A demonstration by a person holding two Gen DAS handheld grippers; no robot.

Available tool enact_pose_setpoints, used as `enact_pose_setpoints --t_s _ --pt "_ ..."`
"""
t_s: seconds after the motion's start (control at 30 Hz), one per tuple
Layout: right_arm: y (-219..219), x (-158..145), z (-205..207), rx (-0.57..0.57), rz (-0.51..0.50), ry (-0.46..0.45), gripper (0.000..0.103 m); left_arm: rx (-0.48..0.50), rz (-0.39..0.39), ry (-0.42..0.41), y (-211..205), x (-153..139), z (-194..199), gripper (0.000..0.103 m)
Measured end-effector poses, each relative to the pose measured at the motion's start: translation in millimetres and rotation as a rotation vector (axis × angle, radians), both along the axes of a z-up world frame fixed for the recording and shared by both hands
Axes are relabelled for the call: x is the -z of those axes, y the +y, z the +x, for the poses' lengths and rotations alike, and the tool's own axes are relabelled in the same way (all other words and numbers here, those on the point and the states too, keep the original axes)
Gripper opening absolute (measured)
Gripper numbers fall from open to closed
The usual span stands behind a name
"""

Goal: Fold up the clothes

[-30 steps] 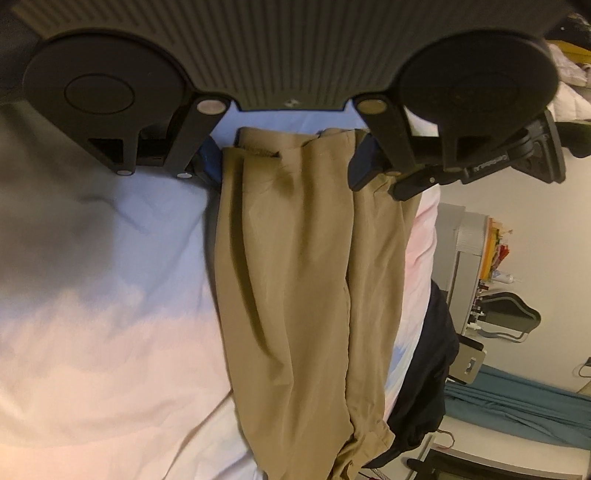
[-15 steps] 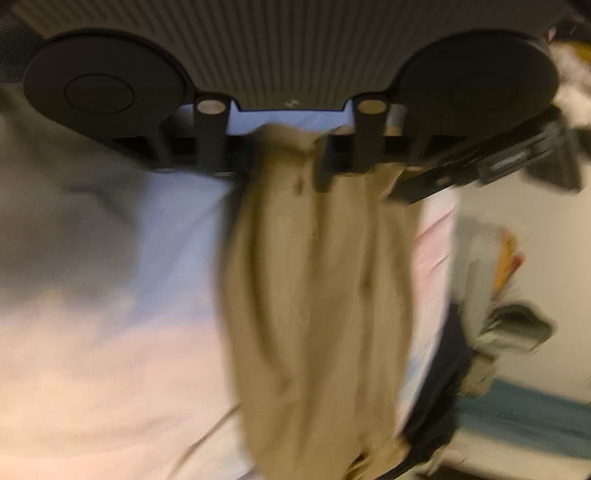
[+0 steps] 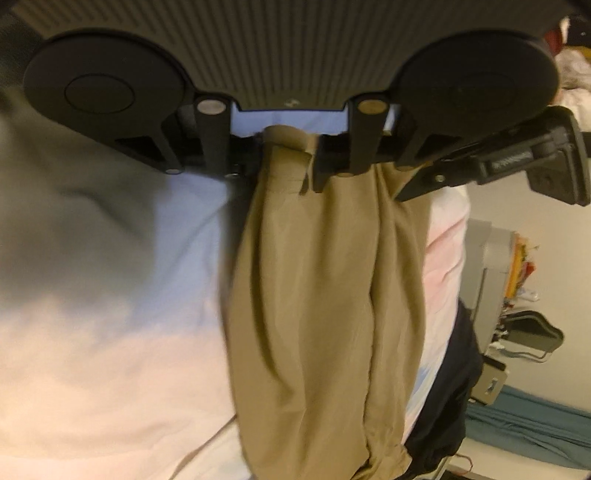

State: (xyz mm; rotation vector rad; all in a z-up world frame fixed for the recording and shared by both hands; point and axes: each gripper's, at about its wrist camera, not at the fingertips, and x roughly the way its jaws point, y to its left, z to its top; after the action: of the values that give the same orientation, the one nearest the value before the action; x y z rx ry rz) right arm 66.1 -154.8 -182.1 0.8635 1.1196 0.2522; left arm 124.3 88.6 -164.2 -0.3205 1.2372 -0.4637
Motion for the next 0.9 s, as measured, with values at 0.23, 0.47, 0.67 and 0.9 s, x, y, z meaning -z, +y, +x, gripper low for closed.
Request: enact_pose_setpoints --t_s 0.23,0.47,0.67,0.9 --pt "1.5 -17.4 -6.4 0.022 -0.086 -0.04 0.012 -0.085 -0.077 -0.072 17.1 -20.0 -5.9 0.005" --pt "-16.8 -92.1 -26.6 0.12 -0.092 -0.248 0.011 -0.135 -0.265 -0.201 27.3 -80.3 -17.0 0.005" --pt "-33.1 -164.2 -44.9 0.151 -0.114 -0.409 0.01 -0.181 -0.338 -0.291 36.3 -136.4 -36.3 0.004" --pt "-36.4 -186.0 -92.8 0.122 -0.145 -0.477 0.009 -0.195 -0.376 -0.275 53.0 -146.0 -105.8 0.004"
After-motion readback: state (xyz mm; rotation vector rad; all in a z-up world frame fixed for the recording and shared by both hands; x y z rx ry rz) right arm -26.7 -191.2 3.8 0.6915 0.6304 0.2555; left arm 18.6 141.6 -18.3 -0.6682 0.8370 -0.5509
